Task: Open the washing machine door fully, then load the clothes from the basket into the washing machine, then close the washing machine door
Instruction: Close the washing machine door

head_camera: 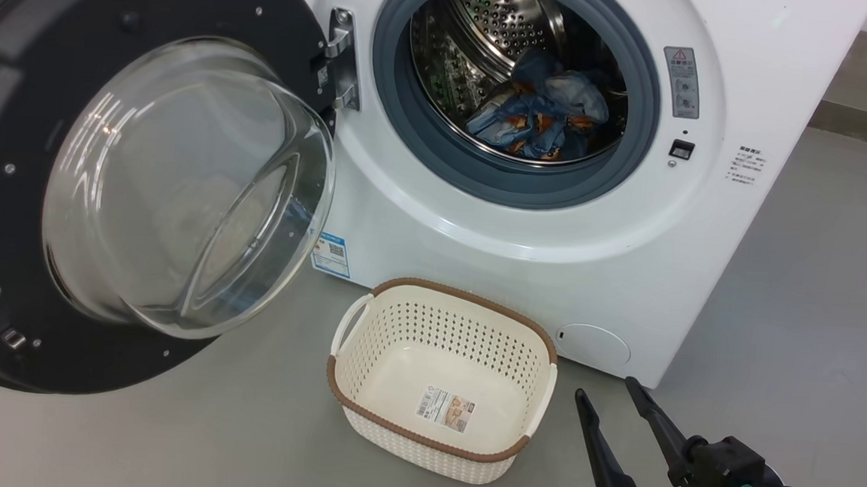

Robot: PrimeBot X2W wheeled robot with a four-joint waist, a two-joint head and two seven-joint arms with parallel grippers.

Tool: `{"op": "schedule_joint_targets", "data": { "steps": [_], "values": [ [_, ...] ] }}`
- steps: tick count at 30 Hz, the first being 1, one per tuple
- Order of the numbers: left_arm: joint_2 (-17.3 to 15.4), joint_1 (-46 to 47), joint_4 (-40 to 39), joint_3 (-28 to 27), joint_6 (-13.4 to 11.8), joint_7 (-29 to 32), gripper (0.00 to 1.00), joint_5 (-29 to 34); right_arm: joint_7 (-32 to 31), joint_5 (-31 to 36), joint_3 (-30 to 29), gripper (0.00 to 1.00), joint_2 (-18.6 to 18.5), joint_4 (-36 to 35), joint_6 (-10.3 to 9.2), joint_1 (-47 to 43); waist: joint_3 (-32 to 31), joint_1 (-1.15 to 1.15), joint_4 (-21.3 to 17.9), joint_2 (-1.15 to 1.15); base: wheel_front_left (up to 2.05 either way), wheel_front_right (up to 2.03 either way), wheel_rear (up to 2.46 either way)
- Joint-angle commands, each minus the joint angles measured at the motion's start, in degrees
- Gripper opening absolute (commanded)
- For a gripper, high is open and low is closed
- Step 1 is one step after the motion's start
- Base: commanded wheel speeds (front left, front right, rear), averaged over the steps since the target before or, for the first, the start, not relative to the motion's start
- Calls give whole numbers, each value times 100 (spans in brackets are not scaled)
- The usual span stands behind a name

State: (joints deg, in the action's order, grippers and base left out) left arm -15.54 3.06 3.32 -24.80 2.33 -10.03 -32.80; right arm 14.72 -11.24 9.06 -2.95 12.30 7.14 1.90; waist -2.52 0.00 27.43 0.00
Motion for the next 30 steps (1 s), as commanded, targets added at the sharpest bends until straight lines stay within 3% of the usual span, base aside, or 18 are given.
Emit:
{"op": "schedule_joint_targets", "data": {
  "steps": [1, 5, 18, 23, 30],
  "values": [
    [-385, 498, 59, -282, 99, 98, 0, -211, 28, -79, 124, 100, 7, -170, 35, 66, 12, 0, -20, 0, 0, 0, 0],
    [-708, 866, 454, -416, 228, 378, 0, -620, 28, -30, 146, 100, 7, -192, 35, 77, 105, 0, -141, 0, 0, 0, 0],
    [-1126, 1900, 1830, -1324, 323, 1408, 0, -2559, 28, 202, 68, 100, 7, -167, 35, 205, 330, 0, -558, 0, 0, 0, 0],
    [-1228, 2185, 2380, -1881, 189, 2072, 0, -3541, 28, 253, 41, 100, -26, -185, 35, 235, 431, 0, -731, 0, 0, 0, 0],
    [-1299, 2297, 2739, -2271, -136, 2631, 0, -4182, 4, 221, 84, 100, -135, -230, 35, 310, 575, 0, -889, 0, 0, 0, 0]
  ]
}}
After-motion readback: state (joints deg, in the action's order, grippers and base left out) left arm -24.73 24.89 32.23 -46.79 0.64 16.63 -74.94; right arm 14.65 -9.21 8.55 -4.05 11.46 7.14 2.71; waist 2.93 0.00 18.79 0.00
